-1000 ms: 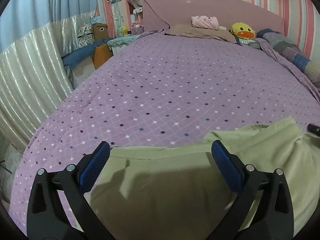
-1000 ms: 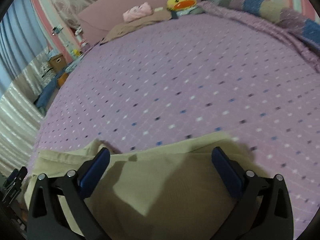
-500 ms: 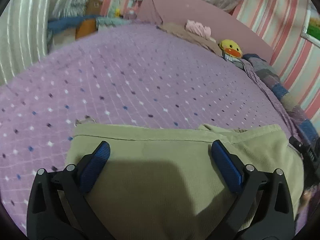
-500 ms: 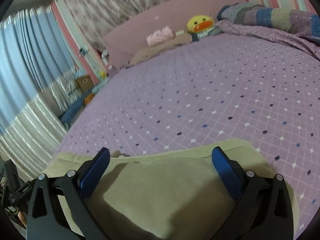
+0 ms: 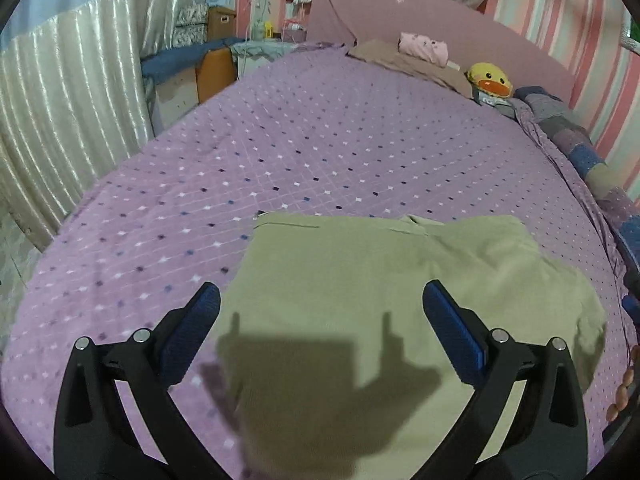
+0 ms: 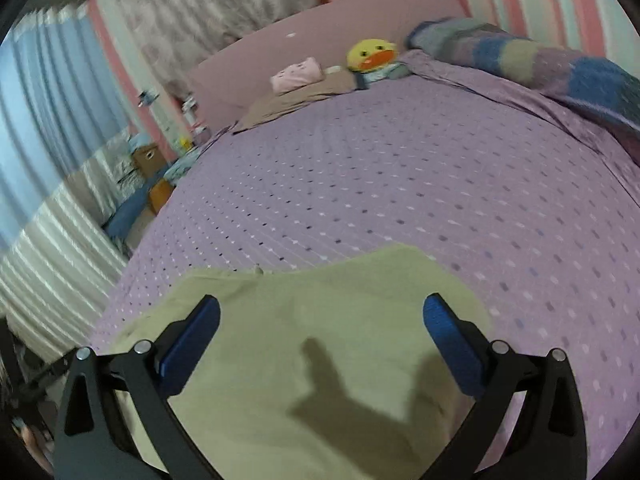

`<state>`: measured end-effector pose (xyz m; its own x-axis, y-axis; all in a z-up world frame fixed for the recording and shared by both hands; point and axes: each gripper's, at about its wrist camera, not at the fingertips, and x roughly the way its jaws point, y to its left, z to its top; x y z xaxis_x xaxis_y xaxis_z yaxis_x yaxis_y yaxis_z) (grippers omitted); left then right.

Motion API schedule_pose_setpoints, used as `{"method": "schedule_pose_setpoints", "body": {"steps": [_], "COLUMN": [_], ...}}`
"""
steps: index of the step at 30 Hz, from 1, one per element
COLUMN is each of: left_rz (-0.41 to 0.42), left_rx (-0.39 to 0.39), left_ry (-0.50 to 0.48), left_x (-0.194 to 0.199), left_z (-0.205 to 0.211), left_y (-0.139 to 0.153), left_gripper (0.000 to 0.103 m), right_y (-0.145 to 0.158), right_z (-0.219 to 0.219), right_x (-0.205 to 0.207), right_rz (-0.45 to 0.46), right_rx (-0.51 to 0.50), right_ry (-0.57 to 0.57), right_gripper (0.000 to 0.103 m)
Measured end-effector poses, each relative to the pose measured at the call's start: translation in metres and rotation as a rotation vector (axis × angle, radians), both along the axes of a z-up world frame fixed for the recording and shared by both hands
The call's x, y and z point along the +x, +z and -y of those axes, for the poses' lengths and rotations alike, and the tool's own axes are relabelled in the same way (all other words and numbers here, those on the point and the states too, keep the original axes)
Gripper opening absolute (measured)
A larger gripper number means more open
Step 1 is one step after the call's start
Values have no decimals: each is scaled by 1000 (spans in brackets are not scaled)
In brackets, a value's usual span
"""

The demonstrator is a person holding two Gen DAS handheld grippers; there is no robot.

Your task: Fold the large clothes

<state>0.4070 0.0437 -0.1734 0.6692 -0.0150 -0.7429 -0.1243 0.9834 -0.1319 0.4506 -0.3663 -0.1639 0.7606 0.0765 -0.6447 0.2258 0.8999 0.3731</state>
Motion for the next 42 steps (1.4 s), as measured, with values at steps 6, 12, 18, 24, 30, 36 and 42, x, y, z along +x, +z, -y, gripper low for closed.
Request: {"method": "schedule_pose_setpoints", "body": {"steps": [6,12,18,24,30,36,42], "left_rz": [4,-81,-165,-141,-159,-142,-173], "left_rx": [31,63,-92,-266,-293,-267,-398], "left_ry": [7,23,-20,-121,-176,-173,-179], "left_x": [-49,-87,-97,-64,-49,-54,-66], "left_z": [-13,-45,-70,-62,-46,-48,-64], "left_y": [13,-28,-93,-109,-136,-140,-160], "left_gripper": [100,100,100,100,100,100,100], "right_y": [2,-22,-54,-70,-78,-83,-94], "right_z": [-5,-6,0,6,11,27,34], "right_x": [-41,-71,-91,-91,-87,-87,-86], "right_rz": [-16,-89,-133,-133,-136,-140,-153], "right_rx": [-214,-297,-330,-274,-266,-249,-212], "right_ry": [9,44,56,45,42,15,19], "right_gripper": [101,101,101,101,101,101,101]}}
